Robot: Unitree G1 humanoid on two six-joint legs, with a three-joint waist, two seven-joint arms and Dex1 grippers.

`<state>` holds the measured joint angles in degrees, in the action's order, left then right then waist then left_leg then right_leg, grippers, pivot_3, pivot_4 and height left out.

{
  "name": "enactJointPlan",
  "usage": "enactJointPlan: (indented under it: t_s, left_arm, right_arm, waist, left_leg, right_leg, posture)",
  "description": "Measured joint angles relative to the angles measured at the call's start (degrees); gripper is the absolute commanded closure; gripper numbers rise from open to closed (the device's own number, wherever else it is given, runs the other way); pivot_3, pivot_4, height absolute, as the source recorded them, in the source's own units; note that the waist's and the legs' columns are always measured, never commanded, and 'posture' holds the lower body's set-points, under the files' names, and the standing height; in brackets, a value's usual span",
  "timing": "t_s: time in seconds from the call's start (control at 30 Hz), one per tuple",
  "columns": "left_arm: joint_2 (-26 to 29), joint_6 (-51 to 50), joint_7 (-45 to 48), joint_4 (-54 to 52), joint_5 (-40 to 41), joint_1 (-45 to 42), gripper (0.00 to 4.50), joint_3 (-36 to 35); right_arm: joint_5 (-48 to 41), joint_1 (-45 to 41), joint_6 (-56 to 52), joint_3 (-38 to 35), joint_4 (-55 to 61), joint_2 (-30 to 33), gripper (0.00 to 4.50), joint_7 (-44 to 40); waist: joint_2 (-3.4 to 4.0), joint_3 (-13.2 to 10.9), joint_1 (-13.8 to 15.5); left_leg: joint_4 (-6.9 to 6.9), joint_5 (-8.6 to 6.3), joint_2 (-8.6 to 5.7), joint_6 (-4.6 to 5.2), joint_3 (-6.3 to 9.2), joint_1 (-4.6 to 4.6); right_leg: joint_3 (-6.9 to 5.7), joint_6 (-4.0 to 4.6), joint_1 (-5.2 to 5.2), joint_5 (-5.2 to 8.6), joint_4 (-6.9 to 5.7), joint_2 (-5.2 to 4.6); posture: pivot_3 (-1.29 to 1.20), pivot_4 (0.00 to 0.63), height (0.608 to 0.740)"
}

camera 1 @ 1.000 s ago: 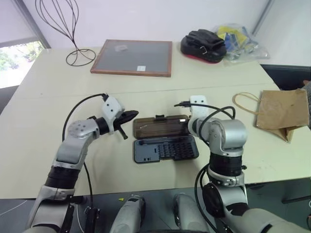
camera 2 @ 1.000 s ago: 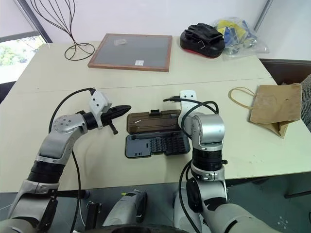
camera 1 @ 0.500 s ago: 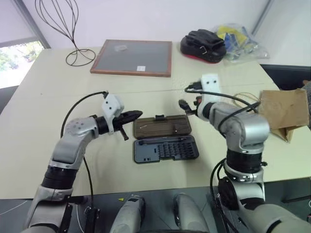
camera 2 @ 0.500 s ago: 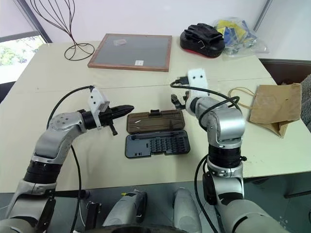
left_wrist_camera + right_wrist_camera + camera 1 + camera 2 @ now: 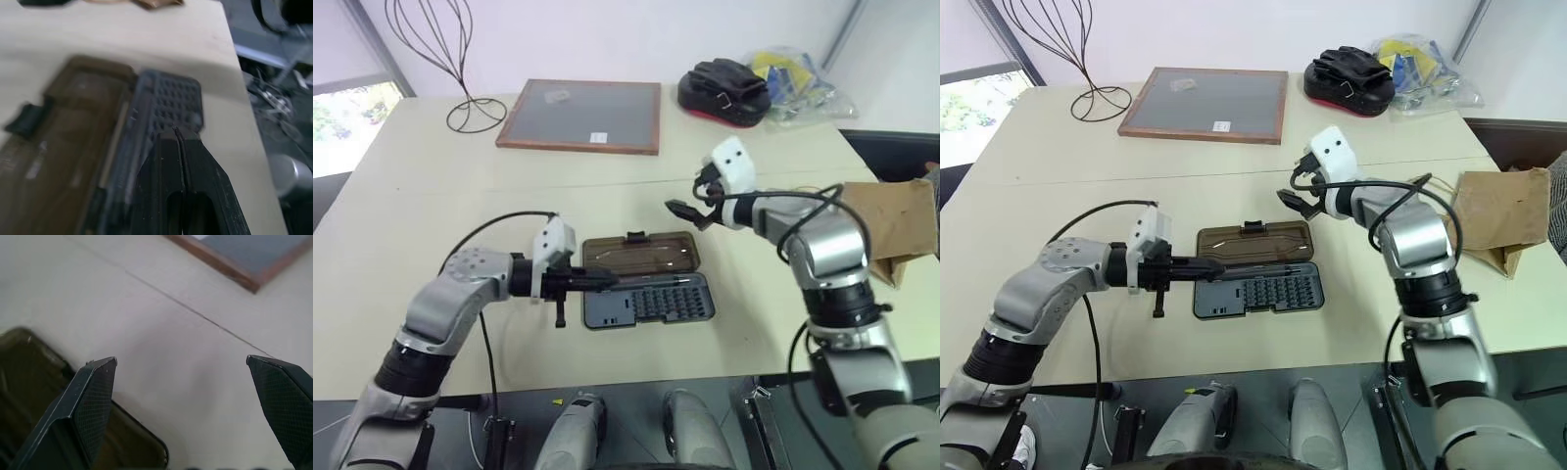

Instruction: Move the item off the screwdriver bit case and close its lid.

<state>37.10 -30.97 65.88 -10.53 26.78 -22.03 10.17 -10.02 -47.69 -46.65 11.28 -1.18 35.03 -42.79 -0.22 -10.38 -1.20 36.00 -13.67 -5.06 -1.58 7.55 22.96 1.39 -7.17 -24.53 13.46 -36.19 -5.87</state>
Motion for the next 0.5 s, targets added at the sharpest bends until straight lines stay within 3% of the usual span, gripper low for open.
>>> enactJointPlan:
  t_s: [0.2,0.5]
  left_arm:
    - [-0.03,3.43,2.03,4.63,-3.16,0.09,4.5,2.47]
    - [-0.92,9.46,4.54,10.36,-7.38,0.53,4.5,4.31]
  right_arm:
    - [2.9,-4.34,10.97,8.55,-8.43,3.01,0.08,-15.13]
    - [5.52,-12.36,17.33,12.12,-26.06,-4.74,0.08,-23.61]
  waist:
    - [-0.03,-0.01,-0.02]
    - [-0.02,-0.01,0.04]
  left_leg:
    - [0.0,0.0,0.02,0.0,0.01,0.01]
    - [0.01,0.0,0.02,-0.02,0.12,0.0]
  right_leg:
    - [-0.01,0.0,0.0,0.0,0.03,0.0]
    - [0.0,0.01,-0.01,-0.01,0.01,-0.01]
  posture:
    - [0.0,0.15,0.734]
    - [0.0,0.15,0.734]
